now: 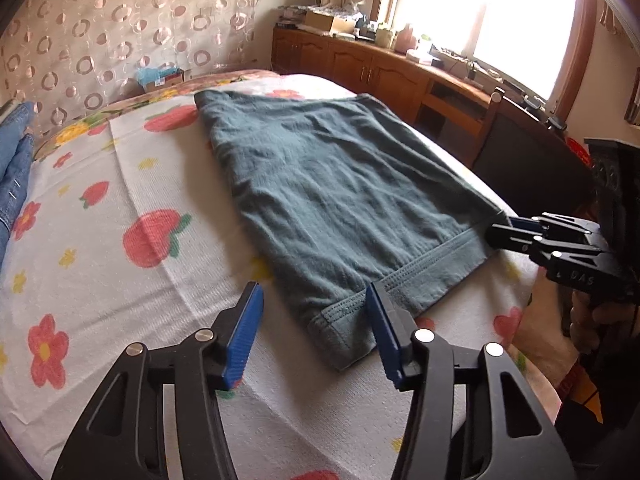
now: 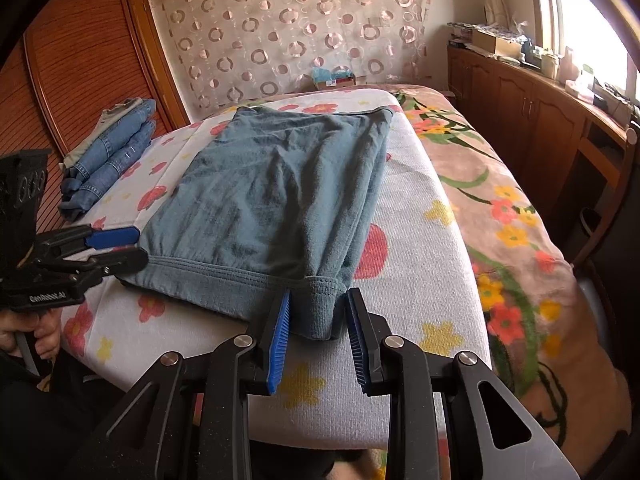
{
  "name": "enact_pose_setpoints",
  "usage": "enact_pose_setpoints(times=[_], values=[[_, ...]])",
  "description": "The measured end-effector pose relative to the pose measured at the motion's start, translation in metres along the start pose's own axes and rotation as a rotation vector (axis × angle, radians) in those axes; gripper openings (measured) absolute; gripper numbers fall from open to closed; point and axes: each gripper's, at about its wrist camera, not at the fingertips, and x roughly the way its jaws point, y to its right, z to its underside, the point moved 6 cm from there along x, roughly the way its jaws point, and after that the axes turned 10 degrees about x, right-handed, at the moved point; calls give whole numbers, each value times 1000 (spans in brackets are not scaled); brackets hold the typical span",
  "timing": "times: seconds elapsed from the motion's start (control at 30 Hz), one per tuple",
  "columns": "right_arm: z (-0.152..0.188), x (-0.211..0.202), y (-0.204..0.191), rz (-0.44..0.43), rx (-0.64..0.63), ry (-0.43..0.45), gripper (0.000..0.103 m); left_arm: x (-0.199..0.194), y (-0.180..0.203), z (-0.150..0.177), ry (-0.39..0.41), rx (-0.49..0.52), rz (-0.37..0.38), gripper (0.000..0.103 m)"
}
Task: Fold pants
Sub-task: 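Move the left gripper to the shorts hem beside the right gripper, then close the left gripper on the hem next to the right gripper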
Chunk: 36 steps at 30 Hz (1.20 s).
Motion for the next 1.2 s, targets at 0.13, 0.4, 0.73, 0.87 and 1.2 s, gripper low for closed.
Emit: enact_pose_setpoints(times=[0.13, 0.4, 0.73, 0.87, 1.2], values=[[0, 0, -1, 11, -2, 3, 28, -1, 3, 0, 7, 1, 21, 46], [1, 0, 1, 9, -4, 7, 29, -2, 5, 2, 12, -2, 20, 45], [2, 1, -2, 14, -39, 15, 35, -6, 13, 1, 30, 25, 39, 28], [2, 1, -1, 8, -48, 16, 30, -9, 14, -1, 38, 34, 27, 18], [-23, -22, -16, -78, -60, 83, 11, -46, 10, -27, 137, 56, -14, 13]])
